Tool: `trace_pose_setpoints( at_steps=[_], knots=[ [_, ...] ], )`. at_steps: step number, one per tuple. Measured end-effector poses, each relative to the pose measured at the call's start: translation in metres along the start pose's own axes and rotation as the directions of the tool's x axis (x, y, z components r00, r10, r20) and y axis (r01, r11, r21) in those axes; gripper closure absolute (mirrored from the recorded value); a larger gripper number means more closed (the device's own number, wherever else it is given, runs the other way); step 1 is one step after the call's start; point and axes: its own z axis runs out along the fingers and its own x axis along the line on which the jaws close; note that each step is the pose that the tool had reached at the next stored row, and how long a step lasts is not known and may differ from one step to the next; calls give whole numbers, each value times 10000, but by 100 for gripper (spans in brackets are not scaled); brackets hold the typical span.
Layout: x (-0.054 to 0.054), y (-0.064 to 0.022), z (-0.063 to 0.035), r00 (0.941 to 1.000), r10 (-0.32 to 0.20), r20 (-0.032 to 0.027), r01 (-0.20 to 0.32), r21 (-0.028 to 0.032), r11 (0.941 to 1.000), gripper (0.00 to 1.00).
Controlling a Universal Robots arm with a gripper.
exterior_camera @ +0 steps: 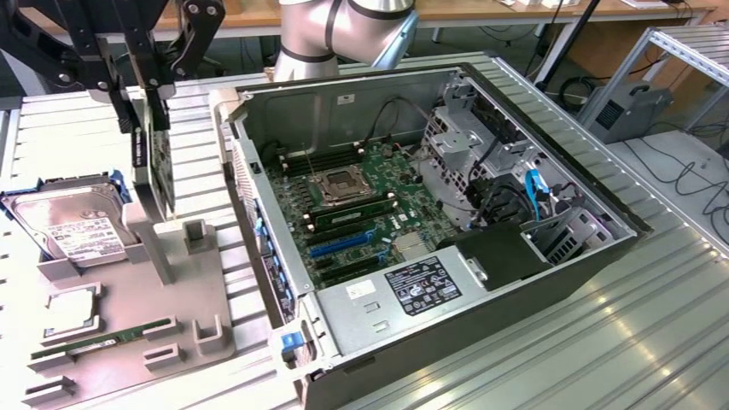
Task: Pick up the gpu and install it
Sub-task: 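Pick up the gpu and move the gpu toward the slot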
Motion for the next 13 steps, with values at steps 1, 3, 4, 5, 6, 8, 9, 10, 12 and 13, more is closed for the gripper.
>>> trace_pose_setpoints(
  at_steps=[1,3,4,5,6,8,9,10,12,13],
  knots=[
    [0,0,-8,10000,0,0,0,0,10000,74],
    [0,1,-14,10000,0,1,0,-1,10000,74],
    [0,1,-14,10000,0,1,0,-1,10000,74],
    [0,1,-14,10000,0,1,0,-1,10000,74],
    [0,1,-14,10000,0,0,0,-1,10000,74],
    [0,1,-15,10000,0,0,0,0,10000,74],
    [0,1,-14,10000,0,0,0,0,10000,74],
    [0,0,-13,10000,0,0,0,2,10000,74],
    [-5,1,-8,10000,0,0,0,4,10000,74],
    [-11,1,-6,10000,-1,-1,1,6,10000,74]
  ],
)
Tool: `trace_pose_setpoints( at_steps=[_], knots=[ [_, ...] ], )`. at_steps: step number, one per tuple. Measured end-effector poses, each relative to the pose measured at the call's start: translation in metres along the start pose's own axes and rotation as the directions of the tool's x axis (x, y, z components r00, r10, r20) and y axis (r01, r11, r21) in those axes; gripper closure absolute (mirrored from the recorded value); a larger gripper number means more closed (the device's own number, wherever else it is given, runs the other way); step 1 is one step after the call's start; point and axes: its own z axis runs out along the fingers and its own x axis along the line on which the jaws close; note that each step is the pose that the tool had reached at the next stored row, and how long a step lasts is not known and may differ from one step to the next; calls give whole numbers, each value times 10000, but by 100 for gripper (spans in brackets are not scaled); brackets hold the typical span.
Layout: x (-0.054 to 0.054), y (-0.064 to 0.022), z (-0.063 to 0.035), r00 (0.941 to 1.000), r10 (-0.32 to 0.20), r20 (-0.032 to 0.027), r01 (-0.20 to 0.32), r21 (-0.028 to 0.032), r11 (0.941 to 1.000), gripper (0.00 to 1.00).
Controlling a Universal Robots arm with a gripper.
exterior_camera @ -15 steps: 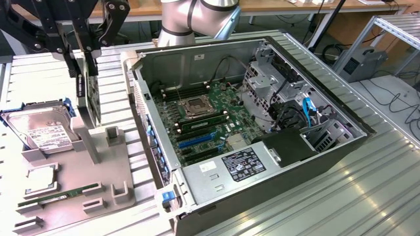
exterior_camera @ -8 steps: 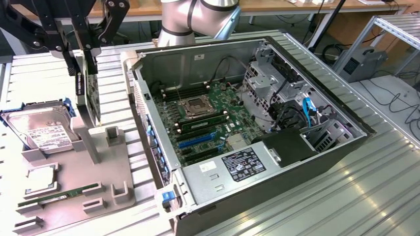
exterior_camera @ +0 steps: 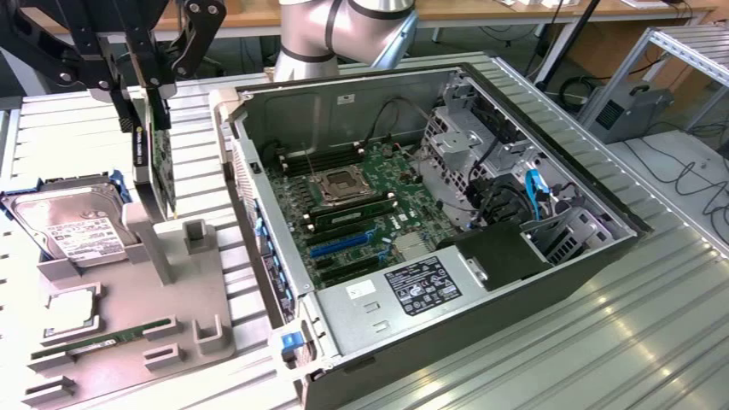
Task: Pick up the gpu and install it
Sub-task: 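Pick up the gpu and move the gpu toward the slot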
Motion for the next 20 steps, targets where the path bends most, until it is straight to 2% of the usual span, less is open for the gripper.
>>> trace_pose_setpoints(
  at_steps=[20],
  knots=[
    [-110,3,44,10000,0,4,0,29,10000,74]
  ],
)
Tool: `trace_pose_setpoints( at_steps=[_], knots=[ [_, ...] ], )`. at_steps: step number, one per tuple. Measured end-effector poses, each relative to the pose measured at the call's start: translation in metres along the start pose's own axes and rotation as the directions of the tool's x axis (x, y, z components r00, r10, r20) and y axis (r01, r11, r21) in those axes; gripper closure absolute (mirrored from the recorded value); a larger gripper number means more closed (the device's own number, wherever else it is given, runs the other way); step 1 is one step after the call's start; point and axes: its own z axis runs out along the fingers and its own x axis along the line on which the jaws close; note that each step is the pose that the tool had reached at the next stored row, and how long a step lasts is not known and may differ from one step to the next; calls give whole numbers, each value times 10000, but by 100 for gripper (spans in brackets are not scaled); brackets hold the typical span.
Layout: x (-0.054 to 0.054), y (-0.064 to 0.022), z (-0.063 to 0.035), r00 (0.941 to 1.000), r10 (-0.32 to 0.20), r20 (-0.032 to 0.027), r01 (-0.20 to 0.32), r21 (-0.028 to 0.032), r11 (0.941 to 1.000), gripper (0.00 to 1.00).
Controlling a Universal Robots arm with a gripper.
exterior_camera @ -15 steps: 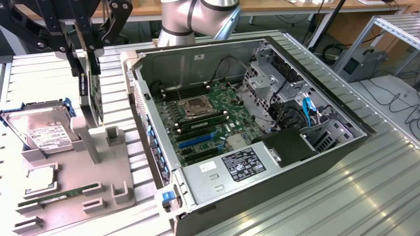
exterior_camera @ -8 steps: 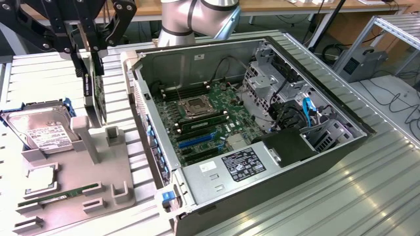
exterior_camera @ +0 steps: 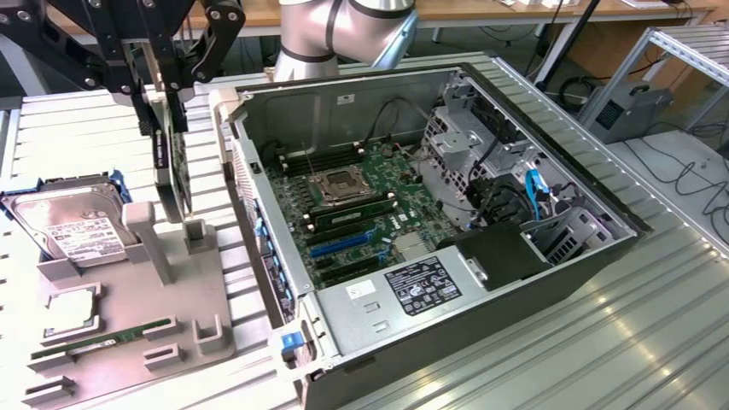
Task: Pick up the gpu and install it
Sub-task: 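Pick up the gpu and move the gpu toward the slot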
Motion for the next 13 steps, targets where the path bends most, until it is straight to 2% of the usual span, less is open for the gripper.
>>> trace_pose_setpoints(
  at_steps=[13],
  knots=[
    [-48,0,18,10000,0,0,0,10,10000,74]
  ],
)
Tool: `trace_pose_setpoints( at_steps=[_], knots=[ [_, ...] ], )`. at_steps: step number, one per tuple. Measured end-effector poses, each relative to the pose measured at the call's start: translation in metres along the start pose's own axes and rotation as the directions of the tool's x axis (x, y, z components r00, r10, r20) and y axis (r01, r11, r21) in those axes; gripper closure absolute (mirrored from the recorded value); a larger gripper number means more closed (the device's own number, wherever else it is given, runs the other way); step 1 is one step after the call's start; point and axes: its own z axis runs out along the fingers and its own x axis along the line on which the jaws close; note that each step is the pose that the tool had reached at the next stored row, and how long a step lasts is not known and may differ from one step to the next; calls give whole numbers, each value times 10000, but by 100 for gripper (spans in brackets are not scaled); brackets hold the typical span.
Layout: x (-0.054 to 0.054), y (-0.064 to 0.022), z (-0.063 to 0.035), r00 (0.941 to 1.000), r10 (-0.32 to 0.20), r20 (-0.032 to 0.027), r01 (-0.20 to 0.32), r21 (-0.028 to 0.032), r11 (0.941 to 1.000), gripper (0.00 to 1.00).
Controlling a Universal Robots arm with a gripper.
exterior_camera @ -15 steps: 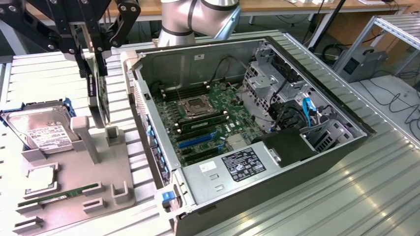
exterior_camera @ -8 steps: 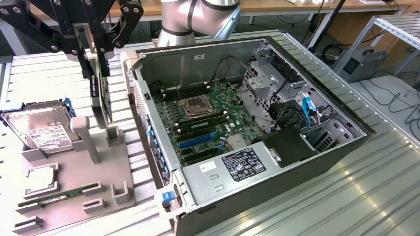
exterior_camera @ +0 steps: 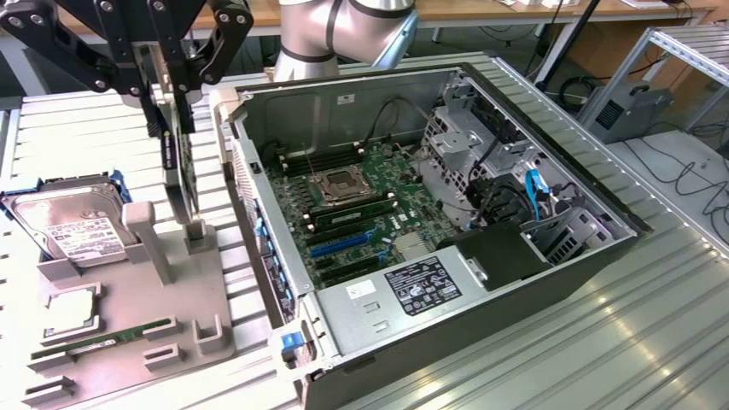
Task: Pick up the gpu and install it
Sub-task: 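Pick up the gpu and move the gpu toward the slot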
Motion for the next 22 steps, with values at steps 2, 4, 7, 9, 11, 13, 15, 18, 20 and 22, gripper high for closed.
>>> trace_pose_setpoints(
  at_steps=[2,4,7,9,11,13,15,18,20,22],
  knots=[
    [-8,0,3,10000,0,1,0,1,10000,74],
    [-16,1,5,10000,0,0,0,3,10000,74],
    [-31,2,7,10000,0,1,0,6,10000,74],
    [-41,3,10,10000,0,2,0,7,10000,74],
    [-52,4,12,10000,0,1,0,10,10000,74],
    [-68,5,15,10000,0,1,0,12,10000,74],
    [-78,5,17,10000,0,2,0,13,10000,74],
    [-95,7,19,10000,1,2,-1,16,10000,74],
    [-106,7,21,10000,0,2,0,17,10000,74],
    [-118,9,22,10000,0,2,0,21,10000,74]
  ],
)
